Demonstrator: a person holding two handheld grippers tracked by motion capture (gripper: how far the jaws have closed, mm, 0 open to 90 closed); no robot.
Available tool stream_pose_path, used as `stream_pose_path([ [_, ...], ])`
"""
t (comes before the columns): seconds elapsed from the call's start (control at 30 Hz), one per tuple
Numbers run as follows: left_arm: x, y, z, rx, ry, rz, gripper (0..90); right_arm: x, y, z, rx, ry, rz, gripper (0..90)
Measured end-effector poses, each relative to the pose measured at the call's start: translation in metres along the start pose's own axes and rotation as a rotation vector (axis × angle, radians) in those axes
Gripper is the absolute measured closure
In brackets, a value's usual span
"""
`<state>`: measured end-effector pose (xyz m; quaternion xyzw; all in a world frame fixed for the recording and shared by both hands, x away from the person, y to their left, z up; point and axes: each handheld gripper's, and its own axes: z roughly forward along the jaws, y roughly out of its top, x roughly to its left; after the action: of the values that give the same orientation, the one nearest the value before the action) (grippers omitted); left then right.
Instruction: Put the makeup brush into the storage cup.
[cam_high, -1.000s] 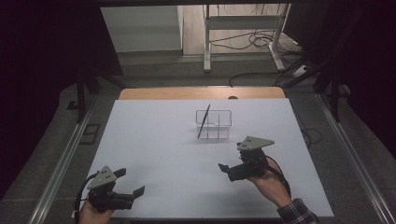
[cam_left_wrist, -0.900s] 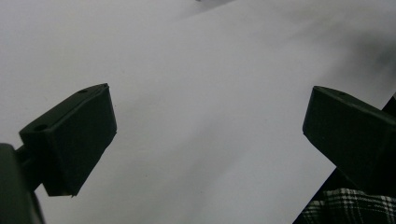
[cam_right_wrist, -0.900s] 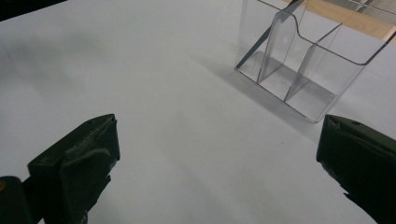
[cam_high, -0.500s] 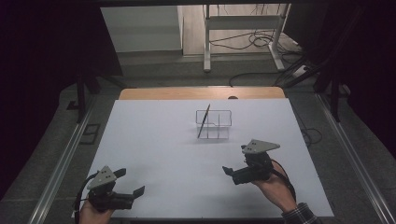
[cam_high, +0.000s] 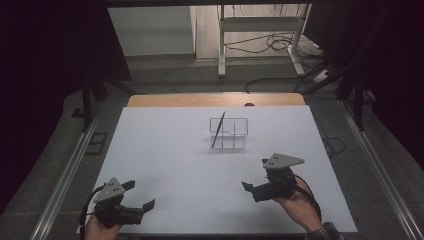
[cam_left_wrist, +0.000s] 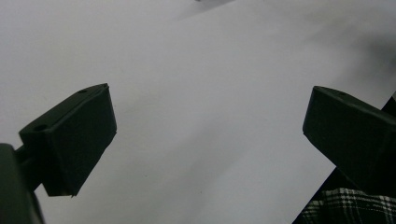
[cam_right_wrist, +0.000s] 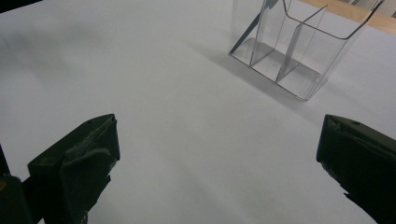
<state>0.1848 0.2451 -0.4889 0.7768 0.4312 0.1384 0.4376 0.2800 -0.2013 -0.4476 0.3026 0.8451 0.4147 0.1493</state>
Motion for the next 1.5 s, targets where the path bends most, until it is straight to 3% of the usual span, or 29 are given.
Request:
stream_pose_path([
  [1.5, 0.0, -0.001, 0.0, -0.003, 0.01, 0.015, 2.8, -0.004, -0.021, -0.025, 0.002, -0.032, 0.019, 0.0],
])
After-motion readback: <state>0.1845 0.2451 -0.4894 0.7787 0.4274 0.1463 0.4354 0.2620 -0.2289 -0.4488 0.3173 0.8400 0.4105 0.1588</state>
